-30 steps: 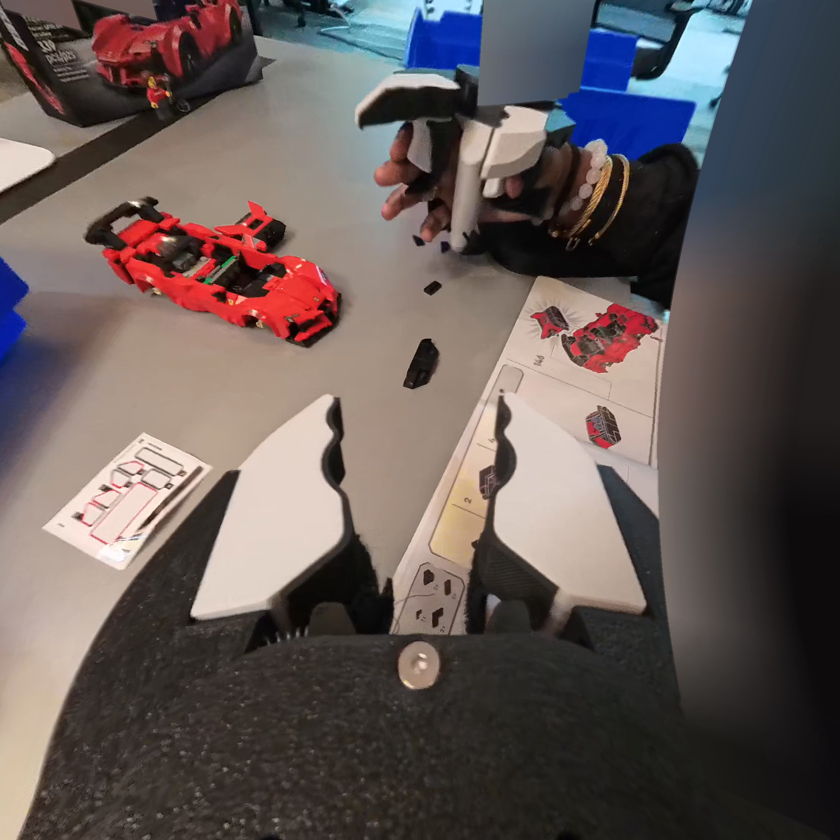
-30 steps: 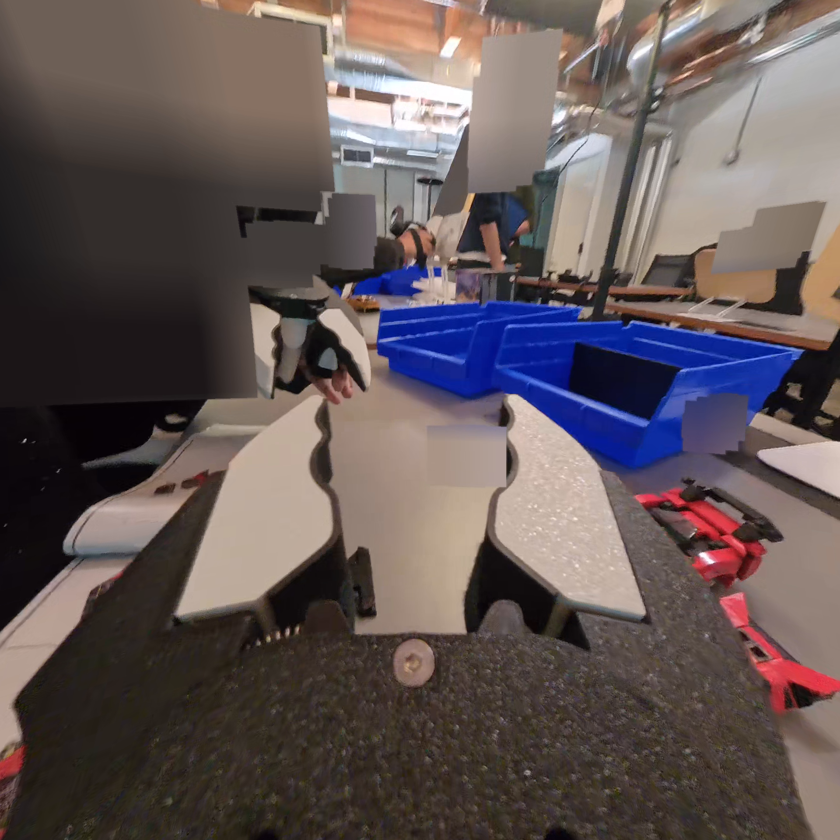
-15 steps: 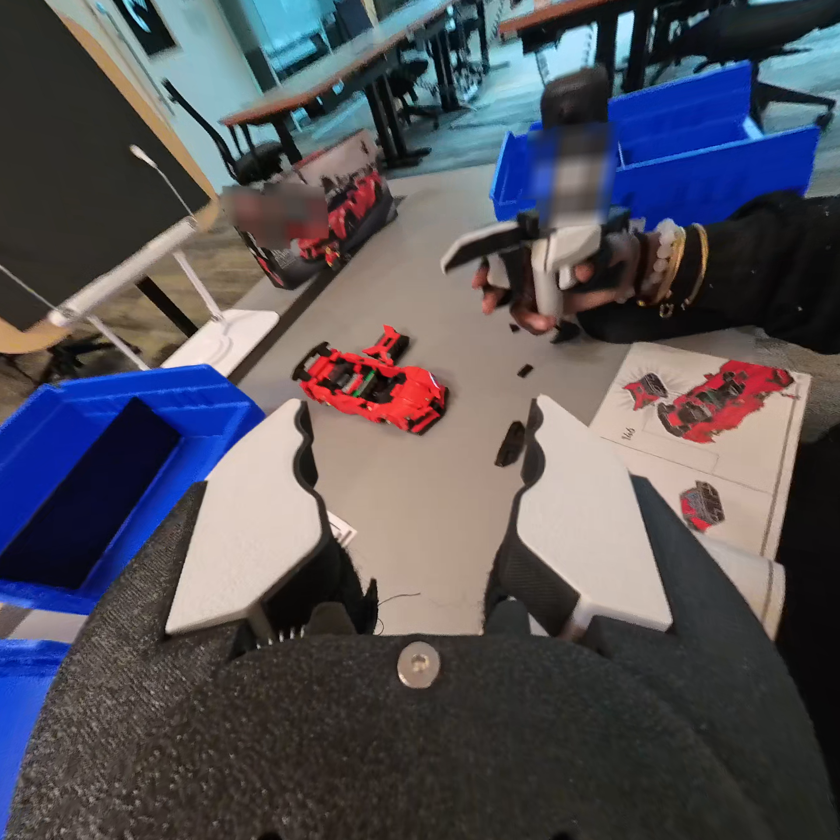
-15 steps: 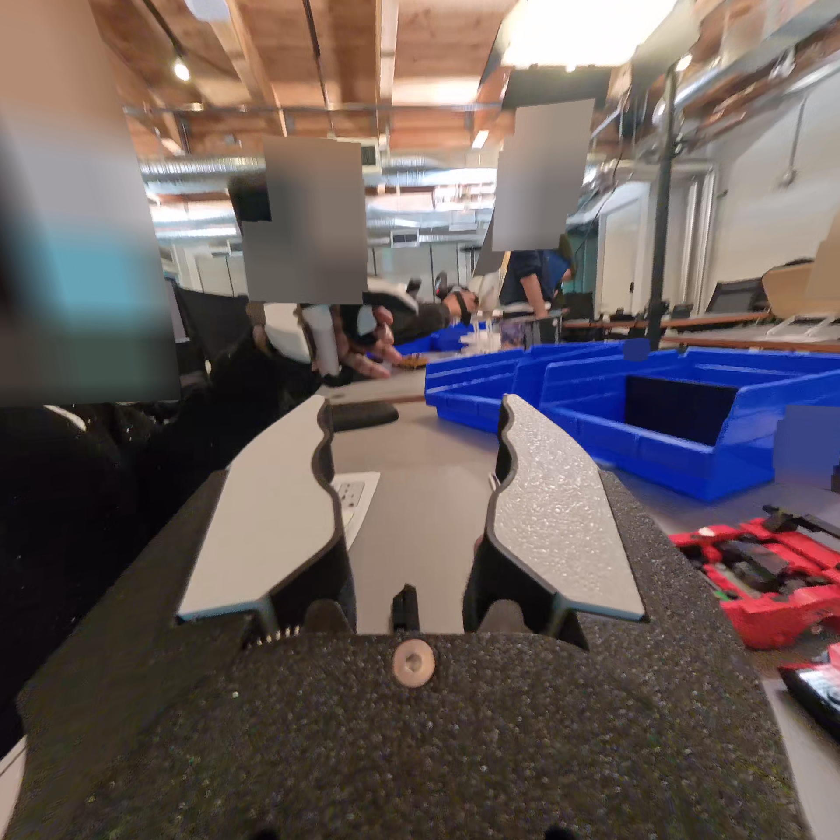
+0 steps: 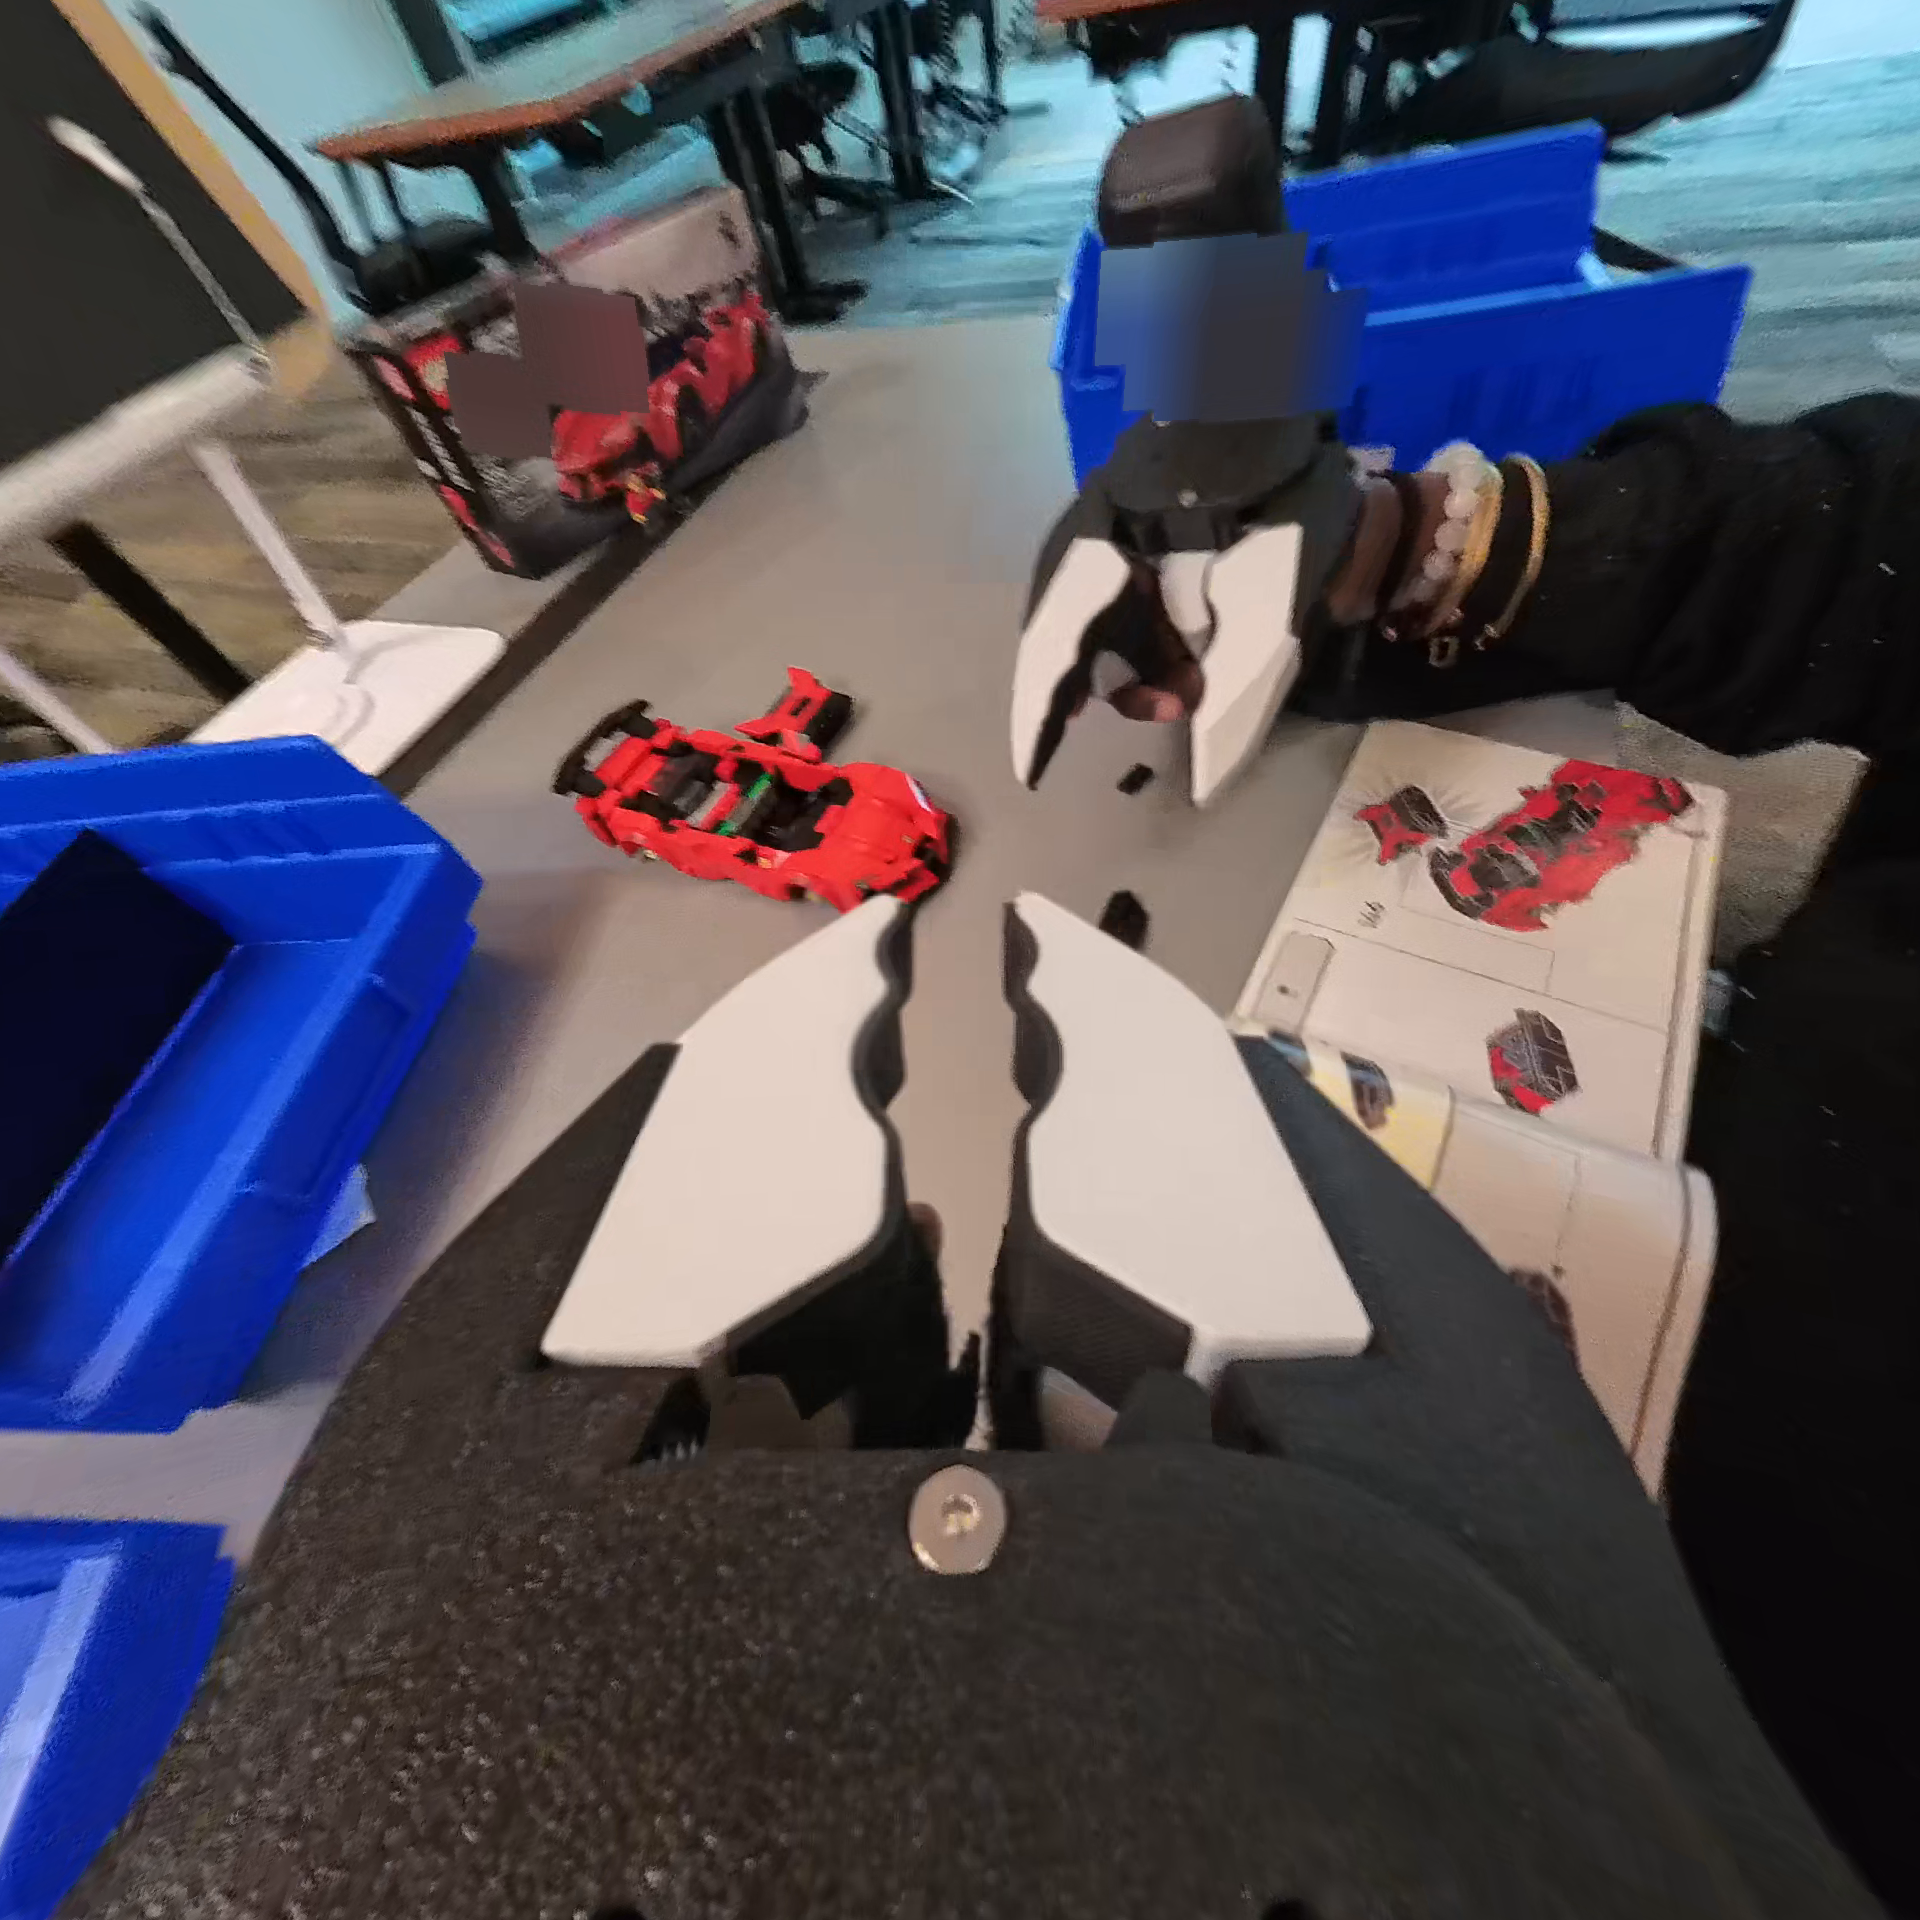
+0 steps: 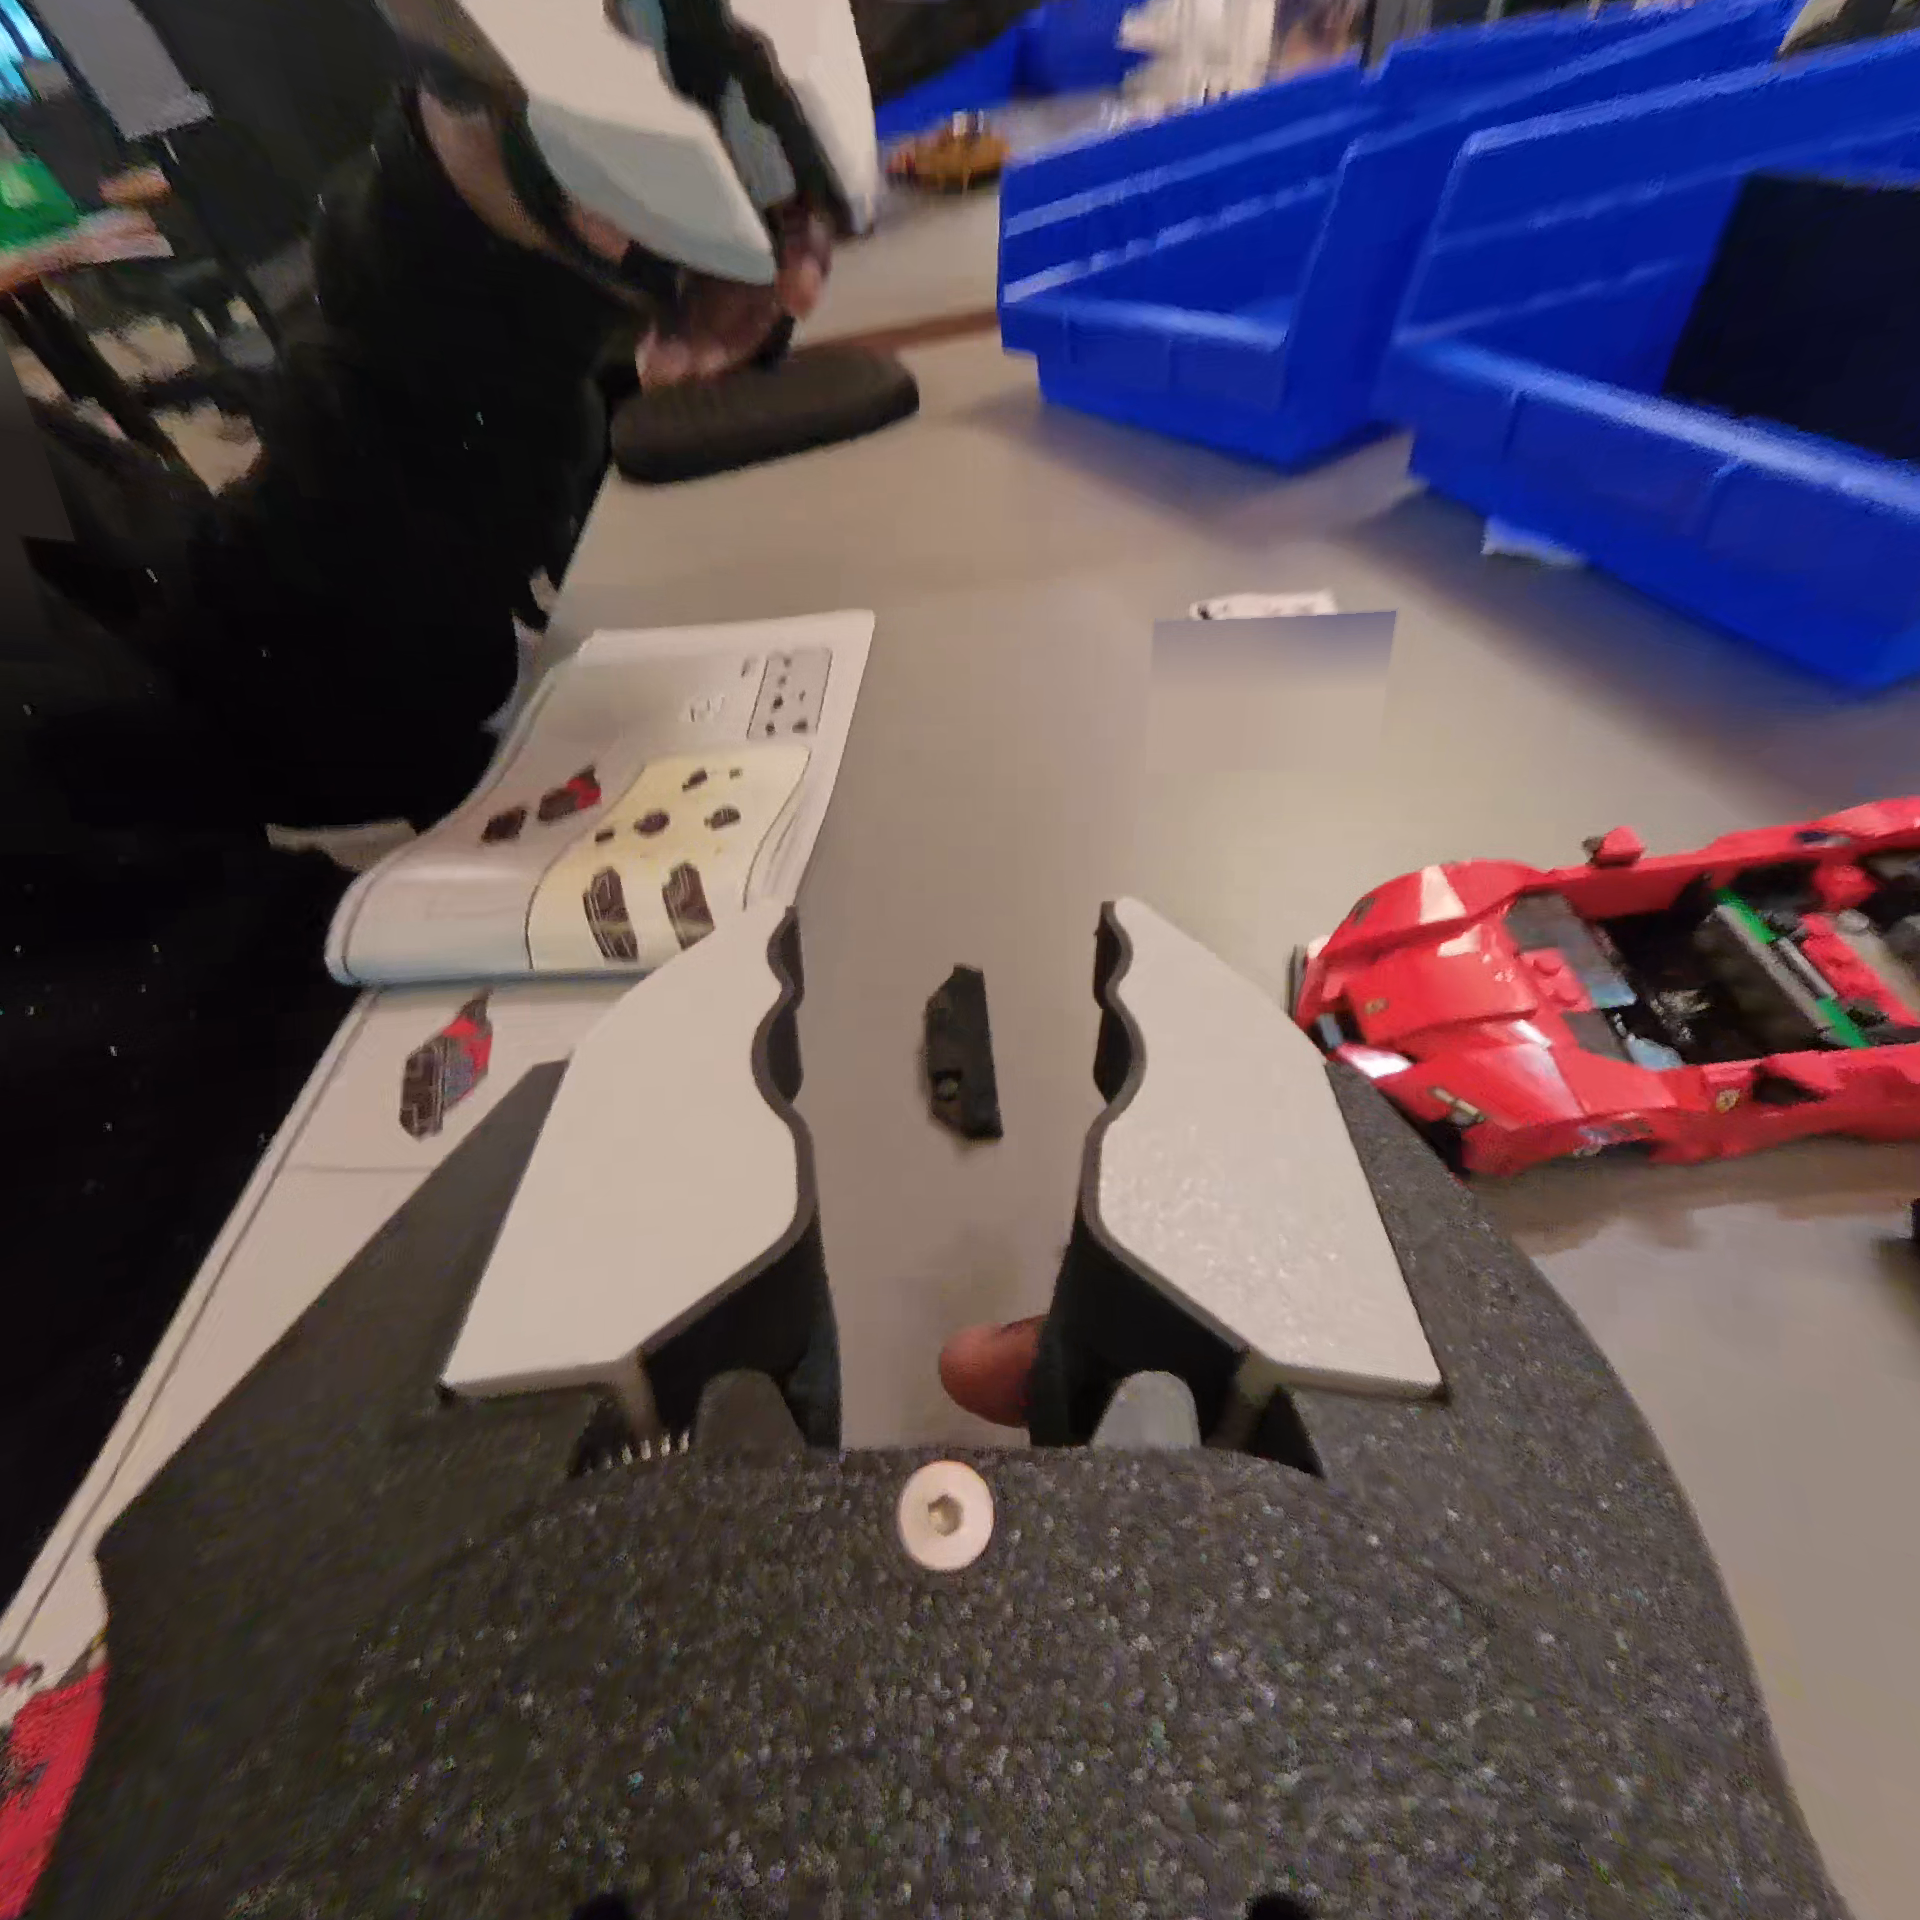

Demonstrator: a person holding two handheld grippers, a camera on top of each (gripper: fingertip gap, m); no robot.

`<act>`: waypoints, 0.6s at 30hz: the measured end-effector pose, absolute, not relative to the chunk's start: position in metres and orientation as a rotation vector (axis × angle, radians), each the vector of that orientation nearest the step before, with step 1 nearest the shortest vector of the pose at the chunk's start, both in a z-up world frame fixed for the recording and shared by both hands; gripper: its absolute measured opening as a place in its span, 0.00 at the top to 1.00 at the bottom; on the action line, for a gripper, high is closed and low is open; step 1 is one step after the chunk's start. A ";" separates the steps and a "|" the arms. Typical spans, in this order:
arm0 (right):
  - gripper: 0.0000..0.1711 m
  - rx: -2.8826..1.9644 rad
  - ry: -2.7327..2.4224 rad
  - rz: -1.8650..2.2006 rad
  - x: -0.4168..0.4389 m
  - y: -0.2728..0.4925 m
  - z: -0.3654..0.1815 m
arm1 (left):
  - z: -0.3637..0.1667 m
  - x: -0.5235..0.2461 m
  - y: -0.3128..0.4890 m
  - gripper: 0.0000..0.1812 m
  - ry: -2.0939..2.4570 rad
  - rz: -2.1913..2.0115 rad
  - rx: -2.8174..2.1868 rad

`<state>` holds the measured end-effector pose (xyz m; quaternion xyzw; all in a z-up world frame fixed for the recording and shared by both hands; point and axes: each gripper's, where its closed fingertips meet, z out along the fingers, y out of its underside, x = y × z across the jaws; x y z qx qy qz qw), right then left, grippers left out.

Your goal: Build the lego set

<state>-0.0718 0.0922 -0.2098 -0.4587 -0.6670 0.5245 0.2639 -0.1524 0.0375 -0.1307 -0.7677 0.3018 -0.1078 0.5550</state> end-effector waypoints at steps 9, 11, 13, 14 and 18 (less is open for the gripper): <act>0.72 -1.309 -2.088 1.124 -0.071 0.085 -0.263 | -0.180 -0.129 0.033 0.98 0.879 -0.510 -1.947; 0.73 -1.325 -2.121 1.121 -0.071 0.083 -0.266 | -0.198 -0.132 0.037 0.98 0.896 -0.477 -2.011; 0.76 -1.340 -2.125 1.118 -0.071 0.083 -0.268 | -0.214 -0.129 0.037 0.98 0.945 -0.475 -2.059; 0.78 -1.336 -2.126 1.119 -0.070 0.083 -0.267 | -0.220 -0.126 0.035 0.98 0.981 -0.504 -2.073; 0.79 -1.349 -2.146 1.117 -0.070 0.082 -0.270 | -0.235 -0.111 0.023 0.98 1.118 -0.612 -2.056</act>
